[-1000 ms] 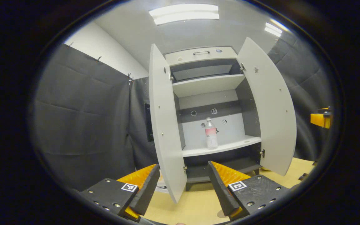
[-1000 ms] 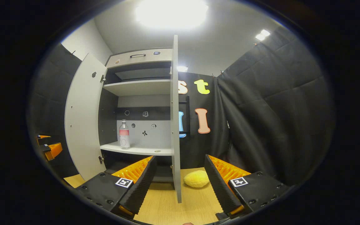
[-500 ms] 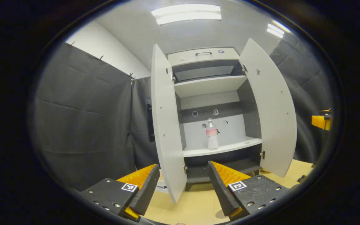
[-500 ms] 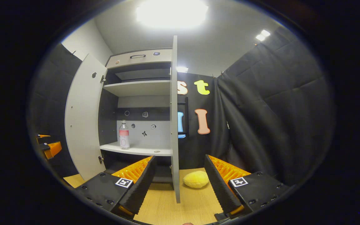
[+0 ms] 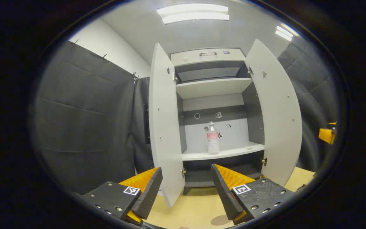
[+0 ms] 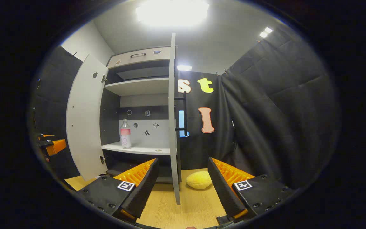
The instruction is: Grasp the bottle in the cabinet with the left hand and place it on the coaster, then close the right door with the right hand and the left door with the left hand.
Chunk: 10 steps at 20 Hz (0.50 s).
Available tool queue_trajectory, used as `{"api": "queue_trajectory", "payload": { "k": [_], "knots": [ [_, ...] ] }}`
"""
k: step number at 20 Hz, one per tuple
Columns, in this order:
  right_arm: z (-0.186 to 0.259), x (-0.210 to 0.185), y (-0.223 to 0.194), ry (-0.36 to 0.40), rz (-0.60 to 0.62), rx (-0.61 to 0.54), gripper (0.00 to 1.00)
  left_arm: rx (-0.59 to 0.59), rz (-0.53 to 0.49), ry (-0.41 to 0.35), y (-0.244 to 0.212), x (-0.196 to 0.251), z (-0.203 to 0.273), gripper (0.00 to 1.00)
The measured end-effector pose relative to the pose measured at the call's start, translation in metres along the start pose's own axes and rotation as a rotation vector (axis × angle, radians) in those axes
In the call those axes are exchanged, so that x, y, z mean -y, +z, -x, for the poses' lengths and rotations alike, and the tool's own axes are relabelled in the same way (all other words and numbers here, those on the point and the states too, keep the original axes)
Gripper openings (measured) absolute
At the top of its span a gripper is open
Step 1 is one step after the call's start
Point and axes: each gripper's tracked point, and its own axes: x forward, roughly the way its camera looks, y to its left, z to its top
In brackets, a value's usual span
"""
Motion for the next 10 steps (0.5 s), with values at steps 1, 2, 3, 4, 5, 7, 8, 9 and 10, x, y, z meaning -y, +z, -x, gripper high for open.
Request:
{"api": "queue_trajectory", "payload": {
  "k": [1, 2, 3, 4, 5, 7, 8, 9, 10],
  "knots": [
    [-0.001, 0.003, -0.005, 0.010, -0.007, -0.012, 0.97, -0.005, 0.007, -0.003, 0.001, 0.007, -0.004, 0.89],
    [-0.001, 0.008, -0.010, 0.018, -0.015, -0.022, 0.97, -0.011, 0.011, -0.004, 0.001, 0.014, -0.008, 0.89],
    [-0.001, 0.011, -0.014, 0.029, -0.023, -0.031, 0.97, -0.011, 0.013, -0.005, 0.002, 0.021, -0.014, 0.96],
    [-0.002, 0.015, -0.016, 0.038, -0.028, -0.033, 0.97, -0.011, 0.013, -0.009, 0.003, 0.028, -0.020, 0.96],
    [-0.004, 0.020, -0.016, 0.042, -0.027, -0.031, 0.97, -0.008, 0.008, -0.015, 0.006, 0.036, -0.025, 0.89],
    [-0.008, 0.032, -0.018, 0.034, -0.023, -0.030, 0.97, -0.004, -0.010, -0.027, 0.013, 0.048, -0.038, 0.89],
    [-0.009, 0.038, -0.020, 0.026, -0.025, -0.033, 0.97, -0.001, -0.024, -0.040, 0.016, 0.056, -0.046, 0.96],
    [-0.011, 0.043, -0.018, 0.019, -0.030, -0.032, 0.97, 0.006, -0.040, -0.051, 0.021, 0.064, -0.055, 0.96],
    [-0.013, 0.046, -0.017, 0.011, -0.032, -0.027, 0.97, 0.012, -0.050, -0.061, 0.026, 0.069, -0.063, 0.89]
  ]
}}
